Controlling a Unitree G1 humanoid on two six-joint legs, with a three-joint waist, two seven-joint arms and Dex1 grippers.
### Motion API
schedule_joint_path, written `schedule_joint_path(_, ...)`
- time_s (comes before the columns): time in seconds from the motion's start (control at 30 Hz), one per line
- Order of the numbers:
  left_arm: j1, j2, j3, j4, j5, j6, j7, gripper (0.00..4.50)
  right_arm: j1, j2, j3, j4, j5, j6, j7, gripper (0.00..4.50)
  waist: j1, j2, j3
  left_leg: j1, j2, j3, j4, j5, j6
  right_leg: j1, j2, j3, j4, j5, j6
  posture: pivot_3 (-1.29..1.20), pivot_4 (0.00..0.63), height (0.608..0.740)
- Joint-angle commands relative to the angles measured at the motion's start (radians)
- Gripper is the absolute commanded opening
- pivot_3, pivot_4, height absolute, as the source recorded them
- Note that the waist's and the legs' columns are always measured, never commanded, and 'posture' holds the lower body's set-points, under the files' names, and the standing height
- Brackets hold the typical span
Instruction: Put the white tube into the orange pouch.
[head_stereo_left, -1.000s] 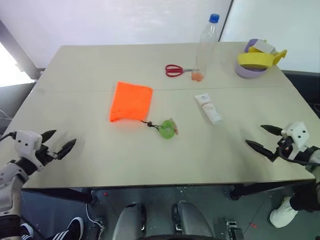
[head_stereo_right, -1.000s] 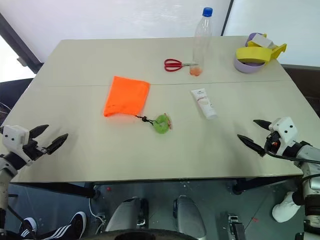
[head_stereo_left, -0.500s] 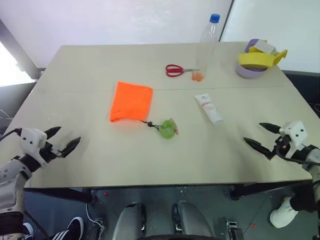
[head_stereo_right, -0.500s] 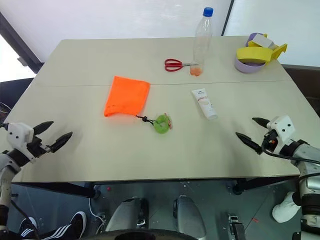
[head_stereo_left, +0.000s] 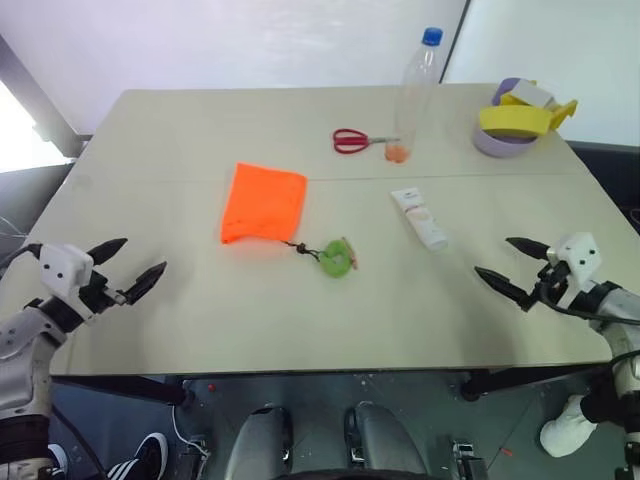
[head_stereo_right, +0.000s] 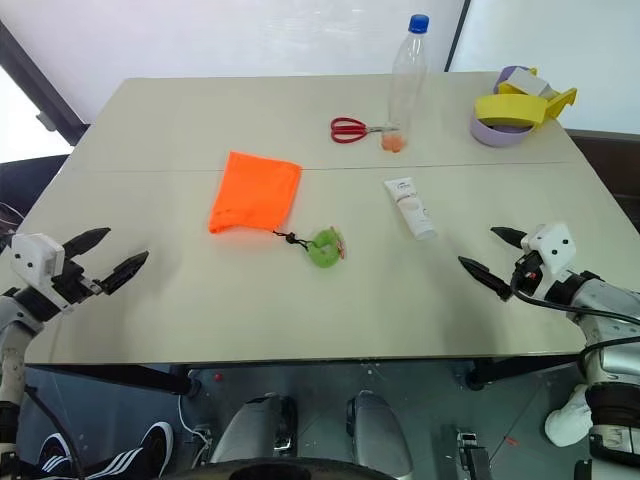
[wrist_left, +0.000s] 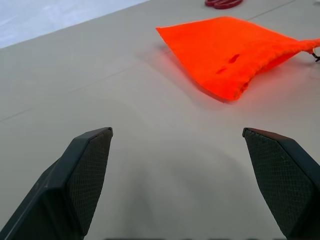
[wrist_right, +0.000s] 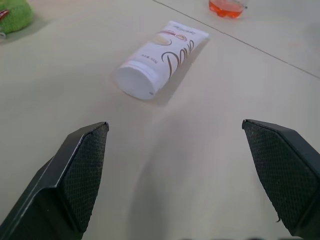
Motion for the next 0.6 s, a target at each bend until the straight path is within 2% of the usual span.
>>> schedule_joint_path(0.03, -0.072, 0.008, -0.052, -0.073, 0.052, -0.029, 0.021, 4.46, -0.021, 0.033, 0.031, -0.172, 0.048, 0.066, -0.025, 4.48, 0.000, 0.000, 0.000, 0.000, 0.000, 0.000, 0.000, 0.000, 0.000, 0.000, 0.000, 0.000, 0.001, 0.000, 0.000, 0.00, 0.150, 0.740)
schedule_joint_path(0.17, -0.153, 0.011, -0.130, -0.091, 0.114, -0.045, 0.023, 4.46, -0.045, 0.095, 0.086, -0.313, 0.055, 0.142, -0.087, 4.48, 0.001, 0.000, 0.000, 0.000, 0.000, 0.000, 0.001, 0.000, 0.000, 0.000, 0.000, 0.000, 0.001, 0.001, -0.001, 0.00, 0.150, 0.740)
schedule_joint_path(0.4, -0.297, 0.033, -0.313, -0.021, 0.395, -0.178, 0.099, 4.46, -0.064, 0.124, 0.166, -0.469, 0.046, 0.246, -0.157, 4.48, 0.002, 0.000, 0.000, -0.002, 0.000, 0.002, 0.001, 0.000, 0.000, -0.001, 0.000, 0.000, 0.000, 0.001, 0.000, 0.00, 0.150, 0.740)
schedule_joint_path(0.5, -0.368, 0.004, -0.388, 0.035, 0.491, -0.213, 0.155, 4.46, -0.047, 0.138, 0.204, -0.495, 0.026, 0.248, -0.158, 4.48, 0.003, 0.000, 0.000, -0.002, 0.000, 0.002, 0.001, 0.000, 0.000, -0.001, 0.000, 0.000, 0.000, 0.001, 0.001, 0.00, 0.150, 0.740)
schedule_joint_path(0.6, -0.405, -0.009, -0.425, 0.080, 0.526, -0.244, 0.175, 4.46, -0.024, 0.123, 0.229, -0.505, 0.016, 0.240, -0.130, 4.48, 0.003, 0.000, 0.000, -0.001, 0.000, 0.003, 0.002, 0.001, 0.002, 0.000, 0.001, 0.000, 0.001, 0.001, 0.001, 0.00, 0.150, 0.740)
